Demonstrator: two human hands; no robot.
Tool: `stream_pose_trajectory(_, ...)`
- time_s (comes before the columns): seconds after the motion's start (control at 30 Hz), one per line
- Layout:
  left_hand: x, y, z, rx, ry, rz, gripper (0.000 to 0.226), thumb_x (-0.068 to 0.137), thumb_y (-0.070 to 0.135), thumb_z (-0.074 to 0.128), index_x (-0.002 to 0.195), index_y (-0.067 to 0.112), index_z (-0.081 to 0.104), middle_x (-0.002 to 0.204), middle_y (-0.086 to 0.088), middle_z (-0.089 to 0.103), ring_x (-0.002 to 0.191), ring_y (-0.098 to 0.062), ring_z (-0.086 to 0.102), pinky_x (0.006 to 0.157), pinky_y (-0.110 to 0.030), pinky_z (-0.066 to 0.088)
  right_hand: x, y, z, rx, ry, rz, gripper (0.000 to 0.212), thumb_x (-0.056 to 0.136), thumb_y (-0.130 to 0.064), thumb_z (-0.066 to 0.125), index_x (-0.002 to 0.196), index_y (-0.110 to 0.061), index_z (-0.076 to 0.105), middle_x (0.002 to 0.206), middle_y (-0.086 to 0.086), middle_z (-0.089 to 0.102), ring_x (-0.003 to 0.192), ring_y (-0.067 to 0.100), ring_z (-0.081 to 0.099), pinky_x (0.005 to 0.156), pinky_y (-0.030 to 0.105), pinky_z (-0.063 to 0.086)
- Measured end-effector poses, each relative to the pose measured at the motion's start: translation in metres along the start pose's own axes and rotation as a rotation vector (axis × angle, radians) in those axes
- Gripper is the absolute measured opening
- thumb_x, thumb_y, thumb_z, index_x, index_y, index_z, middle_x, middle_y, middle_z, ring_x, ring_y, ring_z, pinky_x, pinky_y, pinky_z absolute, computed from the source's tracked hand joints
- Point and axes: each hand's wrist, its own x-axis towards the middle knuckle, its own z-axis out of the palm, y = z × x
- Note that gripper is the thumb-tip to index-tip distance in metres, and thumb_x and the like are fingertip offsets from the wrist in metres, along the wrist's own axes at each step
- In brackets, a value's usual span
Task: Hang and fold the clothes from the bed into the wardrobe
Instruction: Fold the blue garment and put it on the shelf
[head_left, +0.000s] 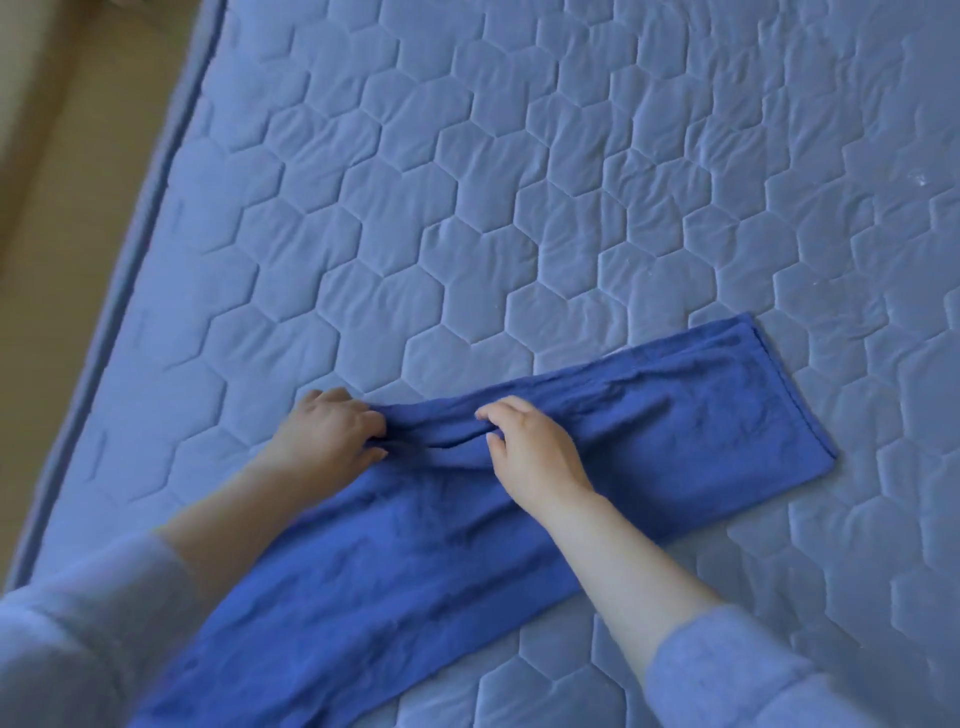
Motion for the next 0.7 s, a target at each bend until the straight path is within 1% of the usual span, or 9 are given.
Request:
stream_pose_trajectory(0.07, 0.003, -0.01, -0.002, 0.035, 0.014, -0.012, 0.016, 0.091, 0.037, 0.055, 0.098, 0.026, 0.064, 0.096, 0.011, 0.065, 0.108, -0.017, 0.05, 0.091, -0.029, 0.031, 0.012, 0.0, -0.002, -0.127, -0.09, 0.013, 0.032, 0.098, -0.019, 0.048, 0.129, -0.017, 0.055, 0.128, -0.001, 0.052, 0.11, 0.025, 0.058, 0.087, 0.038, 0.048)
stream_pose_trajectory(0.13, 0.007, -0.02, -0.005, 0.03, 0.033, -0.036, 0.014, 0.089, 0.033, 0.056, 0.095, 0.024, 0.064, 0.093, 0.009, 0.065, 0.105, -0.017, 0.05, 0.091, -0.028, 0.029, 0.021, 0.001, -0.005, -0.226, -0.132, 0.026, 0.026, 0.097, -0.025, 0.052, 0.121, -0.02, 0.058, 0.12, -0.001, 0.054, 0.105, 0.024, 0.059, 0.082, 0.035, 0.047)
stream_pose_trajectory(0.23, 0.012, -0.032, -0.009, 0.0, 0.073, -0.078, 0.016, 0.087, 0.033, 0.059, 0.096, 0.02, 0.063, 0.093, 0.005, 0.065, 0.104, -0.021, 0.05, 0.09, -0.03, 0.03, 0.029, 0.001, -0.012, -0.282, -0.099, 0.03, 0.01, 0.095, -0.028, 0.055, 0.099, -0.021, 0.061, 0.102, -0.005, 0.059, 0.095, 0.022, 0.059, 0.07, 0.03, 0.039)
stream_pose_trajectory(0.33, 0.014, -0.038, -0.011, -0.073, 0.092, -0.141, 0.014, 0.088, 0.029, 0.059, 0.096, 0.019, 0.062, 0.095, 0.002, 0.064, 0.105, -0.024, 0.05, 0.086, -0.032, 0.031, 0.035, 0.002, -0.021, -0.274, -0.052, 0.017, 0.013, 0.099, -0.029, 0.049, 0.094, -0.018, 0.055, 0.093, -0.004, 0.059, 0.087, 0.024, 0.057, 0.068, 0.033, 0.038)
stream_pose_trajectory(0.43, 0.012, -0.041, -0.01, -0.117, 0.084, -0.164, 0.015, 0.09, 0.027, 0.055, 0.1, 0.017, 0.059, 0.099, 0.001, 0.063, 0.106, -0.025, 0.049, 0.086, -0.032, 0.033, 0.038, 0.002, -0.025, -0.292, -0.182, -0.001, 0.016, 0.098, -0.035, 0.048, 0.093, -0.02, 0.049, 0.08, -0.007, 0.057, 0.08, 0.023, 0.054, 0.065, 0.034, 0.035)
stream_pose_trajectory(0.53, 0.01, -0.043, -0.008, -0.141, 0.065, -0.137, 0.018, 0.092, 0.03, 0.052, 0.103, 0.017, 0.058, 0.102, 0.001, 0.062, 0.106, -0.024, 0.048, 0.087, -0.032, 0.034, 0.039, 0.004, -0.026, -0.355, -0.305, 0.019, 0.016, 0.092, -0.041, 0.058, 0.093, -0.025, 0.056, 0.085, -0.009, 0.057, 0.087, 0.018, 0.056, 0.067, 0.031, 0.035)
stream_pose_trajectory(0.57, 0.01, -0.043, -0.007, -0.148, 0.047, -0.118, 0.022, 0.093, 0.035, 0.051, 0.103, 0.017, 0.057, 0.101, 0.002, 0.061, 0.106, -0.023, 0.048, 0.088, -0.032, 0.035, 0.039, 0.006, -0.027, -0.347, -0.28, 0.024, 0.013, 0.091, -0.038, 0.059, 0.09, -0.025, 0.057, 0.085, -0.009, 0.057, 0.089, 0.019, 0.057, 0.067, 0.03, 0.035)
stream_pose_trajectory(0.63, 0.01, -0.043, -0.006, -0.146, 0.008, -0.093, 0.032, 0.094, 0.048, 0.049, 0.1, 0.018, 0.058, 0.095, 0.003, 0.058, 0.103, -0.021, 0.046, 0.089, -0.033, 0.038, 0.04, 0.009, -0.03, -0.266, -0.138, 0.052, 0.012, 0.09, -0.033, 0.062, 0.084, -0.025, 0.057, 0.083, -0.009, 0.055, 0.084, 0.018, 0.054, 0.066, 0.03, 0.035)
stream_pose_trajectory(0.7, 0.013, -0.043, -0.006, -0.145, 0.015, -0.109, 0.035, 0.096, 0.049, 0.046, 0.099, 0.017, 0.06, 0.094, 0.002, 0.058, 0.102, -0.021, 0.046, 0.089, -0.034, 0.038, 0.043, 0.011, -0.03, -0.177, 0.02, 0.069, 0.012, 0.091, -0.03, 0.064, 0.084, -0.023, 0.056, 0.087, -0.008, 0.054, 0.082, 0.016, 0.051, 0.068, 0.031, 0.037)
